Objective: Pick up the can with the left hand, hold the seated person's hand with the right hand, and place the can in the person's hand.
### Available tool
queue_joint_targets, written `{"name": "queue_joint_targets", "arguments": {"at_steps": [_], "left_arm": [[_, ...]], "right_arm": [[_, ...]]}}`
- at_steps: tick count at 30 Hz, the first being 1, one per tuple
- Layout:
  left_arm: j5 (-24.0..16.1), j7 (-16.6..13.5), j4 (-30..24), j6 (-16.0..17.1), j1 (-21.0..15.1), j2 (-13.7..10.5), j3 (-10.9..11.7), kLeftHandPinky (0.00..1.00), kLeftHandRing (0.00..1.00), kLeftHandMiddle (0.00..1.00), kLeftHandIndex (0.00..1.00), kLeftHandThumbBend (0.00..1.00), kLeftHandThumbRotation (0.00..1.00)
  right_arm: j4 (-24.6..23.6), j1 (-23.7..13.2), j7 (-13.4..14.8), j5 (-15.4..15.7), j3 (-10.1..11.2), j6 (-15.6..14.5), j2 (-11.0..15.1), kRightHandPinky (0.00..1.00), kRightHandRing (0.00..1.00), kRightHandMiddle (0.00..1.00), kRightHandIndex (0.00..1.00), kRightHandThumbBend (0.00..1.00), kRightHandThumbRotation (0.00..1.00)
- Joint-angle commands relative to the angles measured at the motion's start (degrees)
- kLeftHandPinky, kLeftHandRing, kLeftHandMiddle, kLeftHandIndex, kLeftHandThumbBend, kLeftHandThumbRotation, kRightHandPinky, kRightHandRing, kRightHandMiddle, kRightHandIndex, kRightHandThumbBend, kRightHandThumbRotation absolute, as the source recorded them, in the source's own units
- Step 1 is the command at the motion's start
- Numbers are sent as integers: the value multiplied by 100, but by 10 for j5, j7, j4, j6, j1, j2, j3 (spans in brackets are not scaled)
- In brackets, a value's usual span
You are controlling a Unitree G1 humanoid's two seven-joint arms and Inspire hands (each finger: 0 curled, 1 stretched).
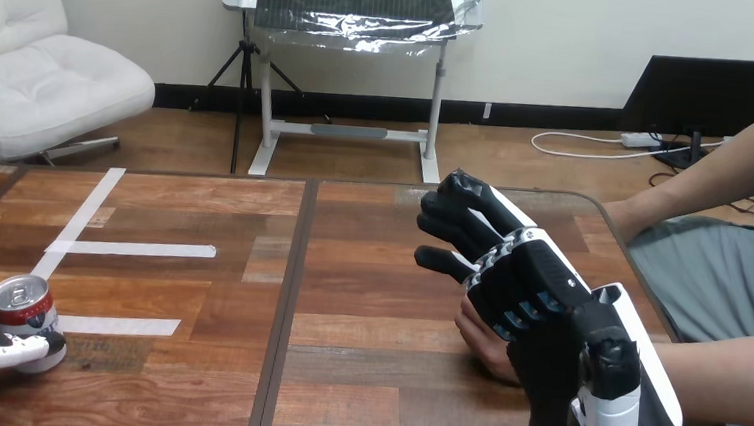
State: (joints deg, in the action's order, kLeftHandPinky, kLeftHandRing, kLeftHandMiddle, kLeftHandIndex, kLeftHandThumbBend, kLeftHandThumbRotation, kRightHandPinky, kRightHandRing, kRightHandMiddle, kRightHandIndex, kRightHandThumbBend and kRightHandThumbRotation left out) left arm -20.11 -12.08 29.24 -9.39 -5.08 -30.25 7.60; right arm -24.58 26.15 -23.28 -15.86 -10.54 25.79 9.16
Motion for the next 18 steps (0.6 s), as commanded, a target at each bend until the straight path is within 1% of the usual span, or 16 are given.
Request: {"name": "queue_joint_targets", "arguments": {"at_steps": [1,7,13,18], "left_arm": [[1,-17,-12,14,-41,2,-2,43,50,54,54,67,0],[5,-27,-4,28,-41,4,-1,42,50,54,53,68,0],[5,-35,-3,29,-42,7,-1,41,49,53,53,69,0],[2,-47,-1,40,-40,9,-1,40,47,51,54,69,0]], "right_arm": [[-19,-25,4,-8,5,9,-5,85,90,88,89,80,97],[-17,-26,5,-3,6,13,-7,85,89,88,89,80,98],[-18,-26,5,-3,6,11,-6,84,89,88,89,80,98],[-18,-26,6,-4,6,10,-7,83,89,88,89,80,98]]}}
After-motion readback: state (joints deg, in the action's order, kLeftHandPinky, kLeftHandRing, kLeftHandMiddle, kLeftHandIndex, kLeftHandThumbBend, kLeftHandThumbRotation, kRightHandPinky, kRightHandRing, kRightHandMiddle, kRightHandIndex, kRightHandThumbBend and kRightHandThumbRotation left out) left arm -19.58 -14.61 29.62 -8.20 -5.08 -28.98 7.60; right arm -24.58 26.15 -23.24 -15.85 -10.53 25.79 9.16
